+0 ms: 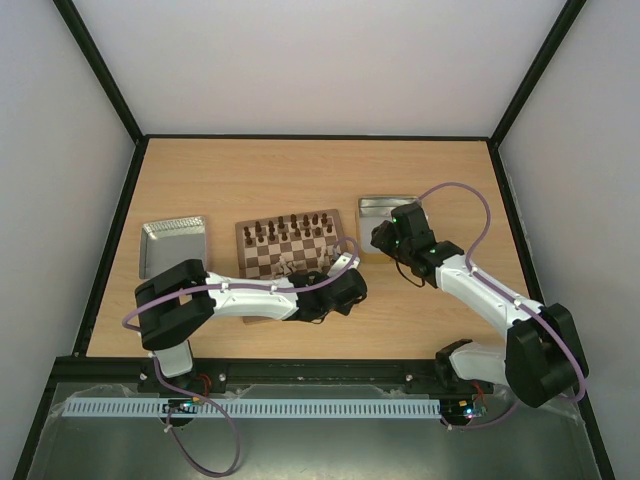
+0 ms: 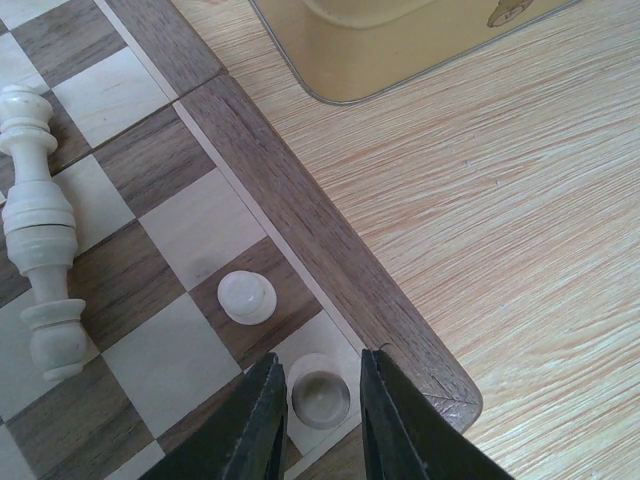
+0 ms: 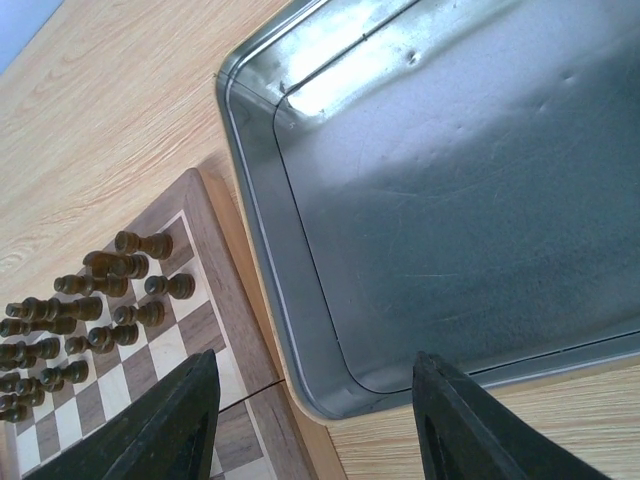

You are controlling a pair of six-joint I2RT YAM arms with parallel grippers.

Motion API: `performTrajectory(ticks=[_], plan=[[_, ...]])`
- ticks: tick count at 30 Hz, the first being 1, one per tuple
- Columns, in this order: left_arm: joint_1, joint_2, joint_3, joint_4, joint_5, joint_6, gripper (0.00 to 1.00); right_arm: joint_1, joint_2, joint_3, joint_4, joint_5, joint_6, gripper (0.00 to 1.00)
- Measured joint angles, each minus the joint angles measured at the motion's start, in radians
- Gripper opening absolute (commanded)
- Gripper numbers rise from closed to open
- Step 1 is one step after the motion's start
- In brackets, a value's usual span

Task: Set up the chess pieces on the board
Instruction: Place the chess piece on the chessboard, then pick up the chess piece from the chessboard.

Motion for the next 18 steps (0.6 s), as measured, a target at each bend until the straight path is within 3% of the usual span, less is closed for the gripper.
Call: performTrajectory(ticks=[10, 18], plan=[[0.0, -0.024, 0.007, -0.014, 0.01, 0.0, 0.32, 0.0, -0.002, 0.0, 0.002, -0.012, -0.003, 0.53], [0.032, -0.176, 0.017, -0.023, 0.056, -0.014, 0.36, 0.0, -0.019, 0.003, -0.002, -0.049, -0.032, 0.54]])
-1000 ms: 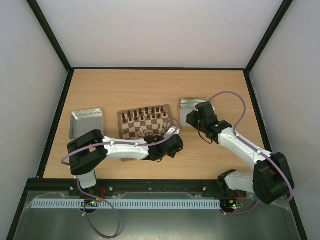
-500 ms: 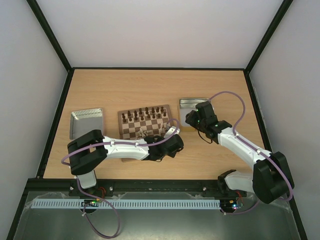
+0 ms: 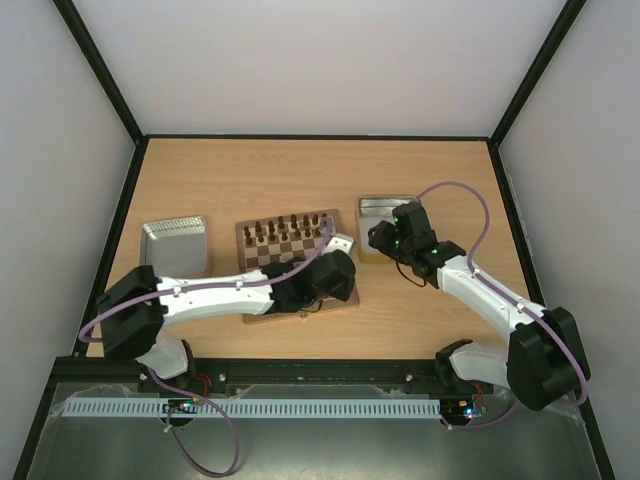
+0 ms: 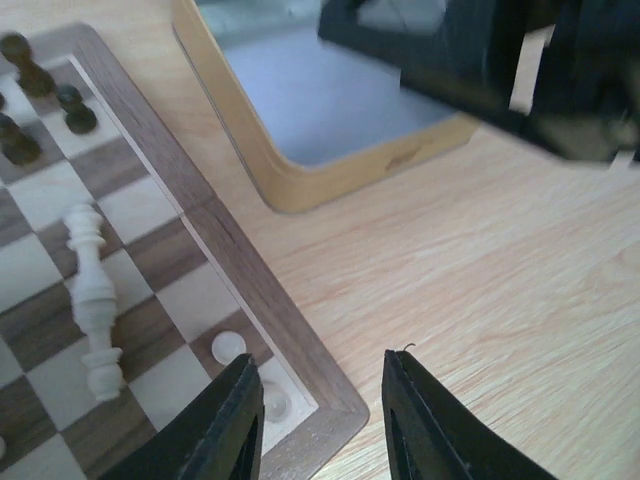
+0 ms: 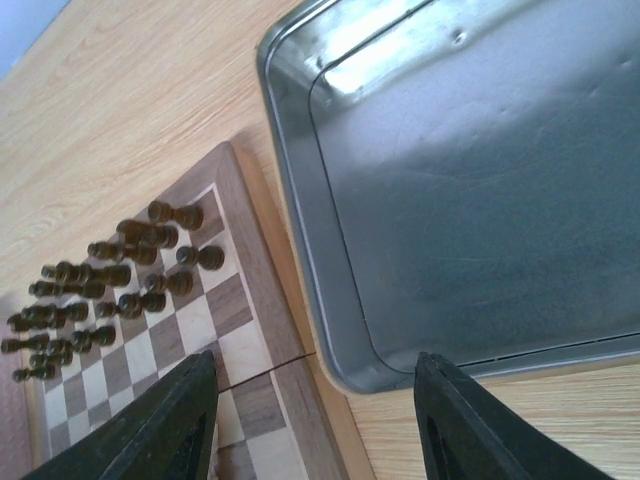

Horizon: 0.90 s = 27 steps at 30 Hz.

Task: Set up the chess pieces on the board
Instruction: Pick up the chess piece from the chessboard.

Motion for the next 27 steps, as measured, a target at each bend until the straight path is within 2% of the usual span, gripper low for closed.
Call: performTrajectory(ticks=[6, 14, 20, 27], plan=[[0.086, -0.127, -0.017, -0.005, 0.008, -0.044, 0.45, 0.018, 0.05, 0.054, -0.031, -0.063, -0.058, 0.56], [0.291, -0.334, -0.198, -0.032, 0.003, -0.116, 0.54, 0.164, 0.238, 0.213, -0.063, -0.054, -0.109, 0.55], [0.421, -0.485, -0.341, -0.044, 0.024, -0.136, 0.57, 0.242, 0.39, 0.286, -0.108, -0.037, -0.114, 0.51], [0.481, -0.571, -0.394, -0.007, 0.064, -0.134, 0.57, 0.282, 0.535, 0.4, -0.169, -0.03, -0.112, 0.48]])
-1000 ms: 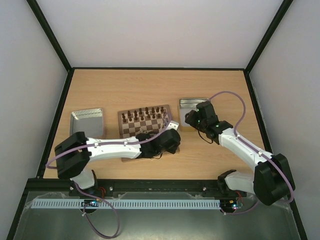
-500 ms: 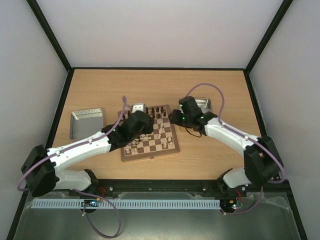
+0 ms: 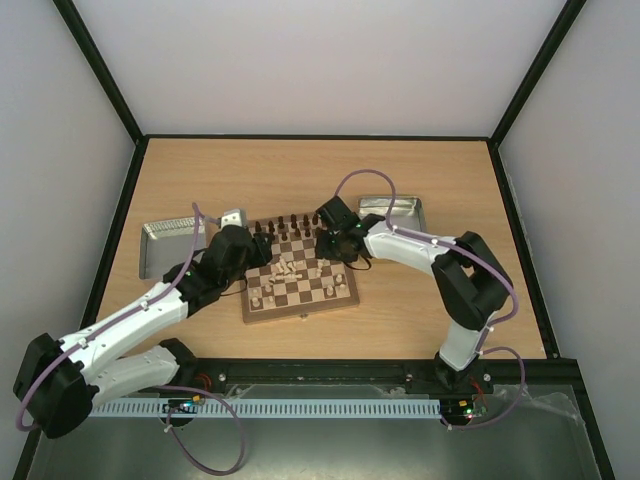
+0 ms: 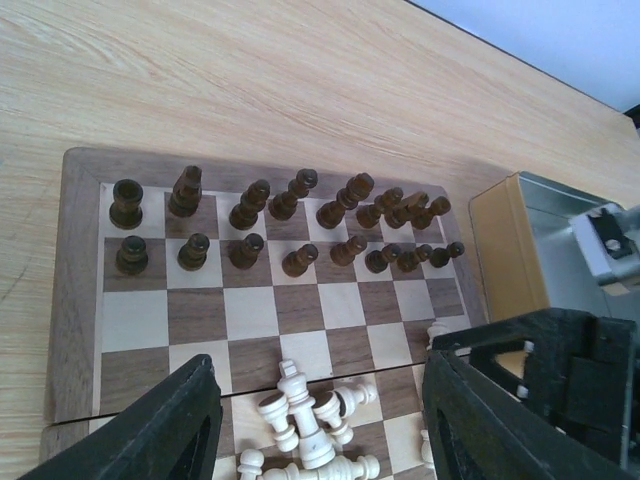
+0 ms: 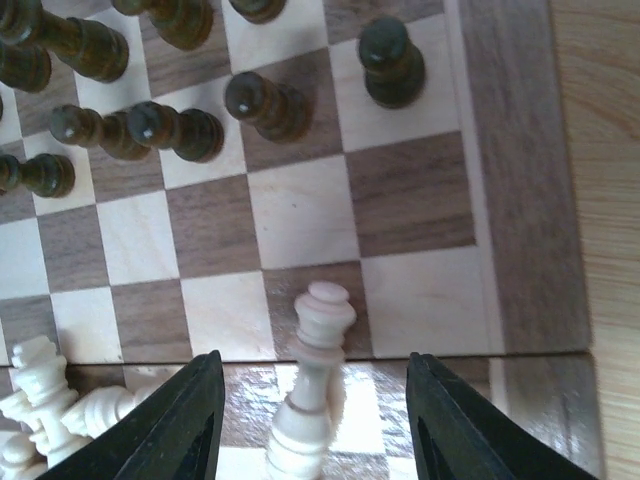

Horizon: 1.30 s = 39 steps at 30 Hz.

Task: Set up the chess pieces on the board
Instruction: Pick up the chess piece from the chessboard.

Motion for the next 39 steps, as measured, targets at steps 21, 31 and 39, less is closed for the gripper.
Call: performTrajectory(ticks=[21, 31, 39], plan=[[0.024, -0.002, -0.052, 0.03, 0.061, -0.01, 0.58, 0.077, 0.076, 0.07, -0.106, 0.053, 0.067, 0.19], [0.034, -0.004, -0.053, 0.031, 0.124, -0.009, 0.59, 0.079, 0.024, -0.037, 0.048, 0.071, 0.103, 0.13], [0.179, -0.002, -0.048, 0.056, 0.42, -0.021, 0.72, 0.078, -0.187, -0.27, 0.331, 0.056, -0.021, 0.13]])
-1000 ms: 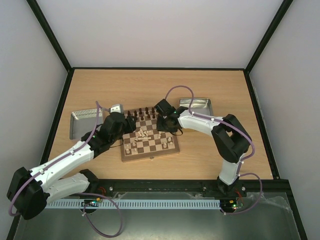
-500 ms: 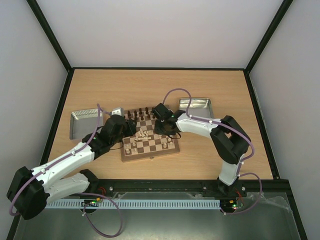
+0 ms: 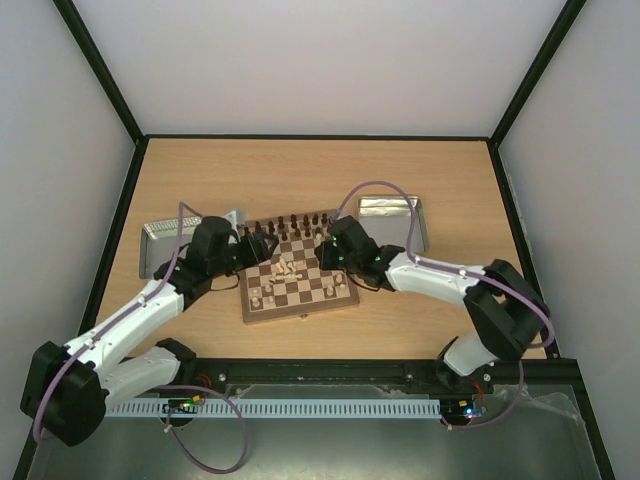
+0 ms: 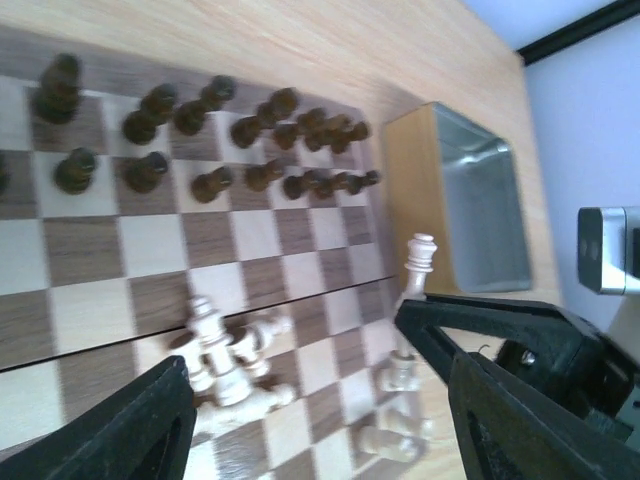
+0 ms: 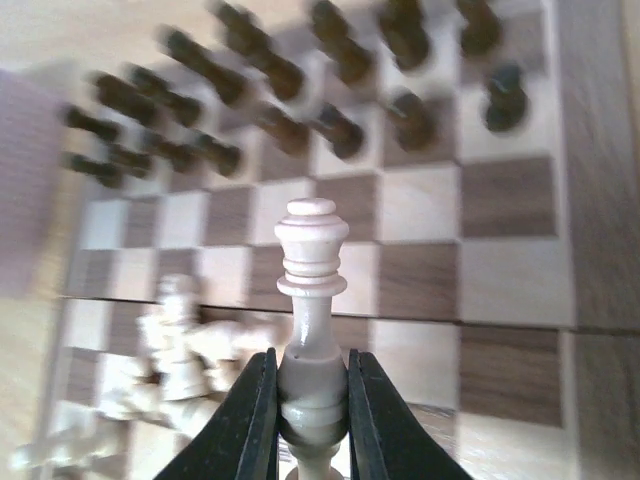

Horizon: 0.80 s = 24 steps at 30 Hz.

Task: Set up the chess pieces on the board
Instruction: Pick up the chess piece from the chessboard.

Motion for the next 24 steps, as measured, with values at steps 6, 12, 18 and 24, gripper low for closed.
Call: performTrajectory(ticks=[6, 12, 18, 24], plan=[[0.098, 0.028, 0.061, 0.065, 0.275, -0.03, 0.84, 0.0, -0.089, -0.054, 0.225, -0.081, -0.164, 0.12], [0.141, 0.047, 0.138, 0.099, 0.444, -0.025, 0.82, 0.0, -0.149, -0.116, 0.373, -0.179, -0.267, 0.13], [0.151, 0.127, 0.188, 0.075, 0.566, 0.014, 0.67, 0.0, -0.222, -0.149, 0.44, -0.288, -0.352, 0.13], [0.153, 0.168, 0.22, 0.054, 0.658, 0.05, 0.5, 0.0, -0.232, -0.144, 0.422, -0.376, -0.419, 0.14]])
